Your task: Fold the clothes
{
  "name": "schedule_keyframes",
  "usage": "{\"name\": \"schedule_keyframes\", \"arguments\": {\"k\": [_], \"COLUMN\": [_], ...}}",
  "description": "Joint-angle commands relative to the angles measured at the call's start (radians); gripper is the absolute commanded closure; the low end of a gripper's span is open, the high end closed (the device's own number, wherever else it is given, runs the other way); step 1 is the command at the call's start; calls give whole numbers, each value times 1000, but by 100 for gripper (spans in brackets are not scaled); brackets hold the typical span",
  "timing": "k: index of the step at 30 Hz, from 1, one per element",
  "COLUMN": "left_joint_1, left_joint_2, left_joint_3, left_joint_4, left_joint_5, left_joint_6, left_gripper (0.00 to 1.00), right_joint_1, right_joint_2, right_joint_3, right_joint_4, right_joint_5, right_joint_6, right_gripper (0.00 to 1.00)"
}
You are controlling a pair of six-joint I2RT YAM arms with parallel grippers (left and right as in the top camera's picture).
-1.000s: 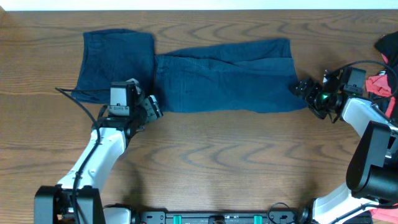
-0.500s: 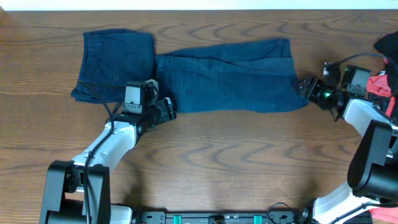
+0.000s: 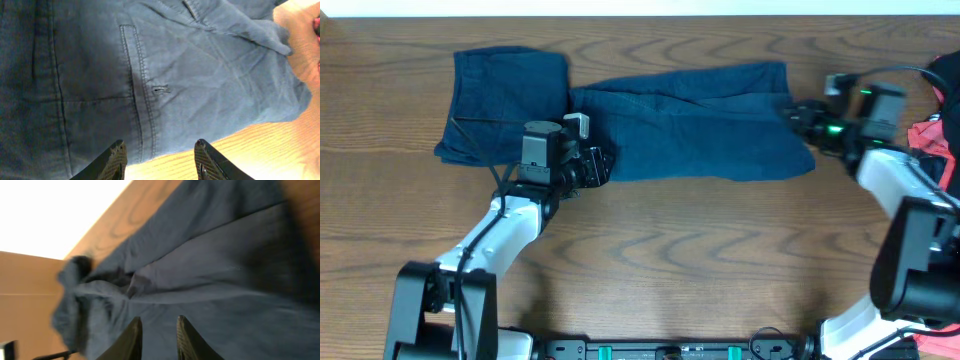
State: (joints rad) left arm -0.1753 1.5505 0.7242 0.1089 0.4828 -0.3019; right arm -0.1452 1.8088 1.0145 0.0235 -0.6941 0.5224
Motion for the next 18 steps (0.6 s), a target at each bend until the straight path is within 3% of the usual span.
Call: {"name": "schedule_keyframes", "arguments": {"k": [1, 6, 12, 18], "left_joint_1": [-1, -1, -1, -1], "left_joint_2": [29, 30, 30, 30], "left_joint_3": [18, 18, 18, 18], "left_joint_4": [0, -25, -55, -55], "left_joint_5": [-19, -19, -19, -19], "left_joint_6": [29, 33, 39, 40], "left_gripper": [55, 54, 55, 55], "right_joint_1": [105, 158, 151, 146], "right_joint_2": [7, 54, 145, 213], "right_joint_3": [5, 5, 5, 5], "right_joint_4": [-18, 27, 99, 187], "right_joint_5": [327, 479, 475, 438], "right_joint_6": [42, 134, 248, 270], "right_gripper": [76, 69, 44, 43]}}
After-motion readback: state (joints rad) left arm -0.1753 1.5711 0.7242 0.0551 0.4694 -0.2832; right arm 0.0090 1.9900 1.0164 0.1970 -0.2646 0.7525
